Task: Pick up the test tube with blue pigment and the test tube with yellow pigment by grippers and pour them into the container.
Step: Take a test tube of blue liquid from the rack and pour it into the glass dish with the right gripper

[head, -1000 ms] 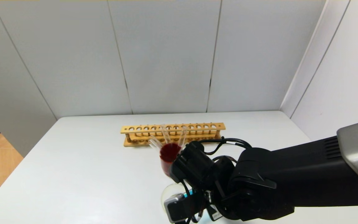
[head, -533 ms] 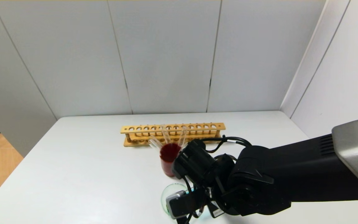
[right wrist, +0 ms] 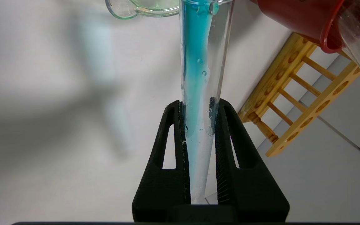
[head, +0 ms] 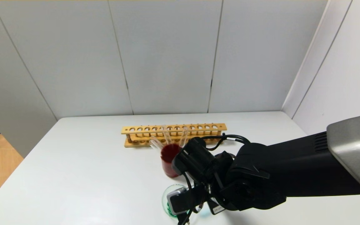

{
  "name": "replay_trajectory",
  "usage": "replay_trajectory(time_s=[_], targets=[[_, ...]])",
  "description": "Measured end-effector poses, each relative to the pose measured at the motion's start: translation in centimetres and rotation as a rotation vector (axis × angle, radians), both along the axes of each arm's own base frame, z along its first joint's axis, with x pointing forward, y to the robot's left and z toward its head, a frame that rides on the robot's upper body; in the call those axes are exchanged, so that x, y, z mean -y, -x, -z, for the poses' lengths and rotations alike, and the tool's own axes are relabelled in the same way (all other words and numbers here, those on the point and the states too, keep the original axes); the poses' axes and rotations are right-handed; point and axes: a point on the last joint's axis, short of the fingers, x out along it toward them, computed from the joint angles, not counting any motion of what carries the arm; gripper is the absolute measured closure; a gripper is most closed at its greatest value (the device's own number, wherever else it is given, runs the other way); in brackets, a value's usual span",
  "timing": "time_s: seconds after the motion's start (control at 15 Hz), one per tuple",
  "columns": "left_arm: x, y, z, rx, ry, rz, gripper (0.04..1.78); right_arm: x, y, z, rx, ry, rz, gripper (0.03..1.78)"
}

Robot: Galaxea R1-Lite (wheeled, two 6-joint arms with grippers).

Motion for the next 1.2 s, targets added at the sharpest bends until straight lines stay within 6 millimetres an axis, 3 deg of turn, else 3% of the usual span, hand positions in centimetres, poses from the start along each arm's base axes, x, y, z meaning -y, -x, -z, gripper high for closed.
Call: replay_trajectory(time_s=[1.2], targets=[[0.0, 0.0, 0.0, 0.000, 0.000, 0.000, 0.07, -1.3, -0.3, 0.1, 0.029, 0.063, -0.050, 1.49]])
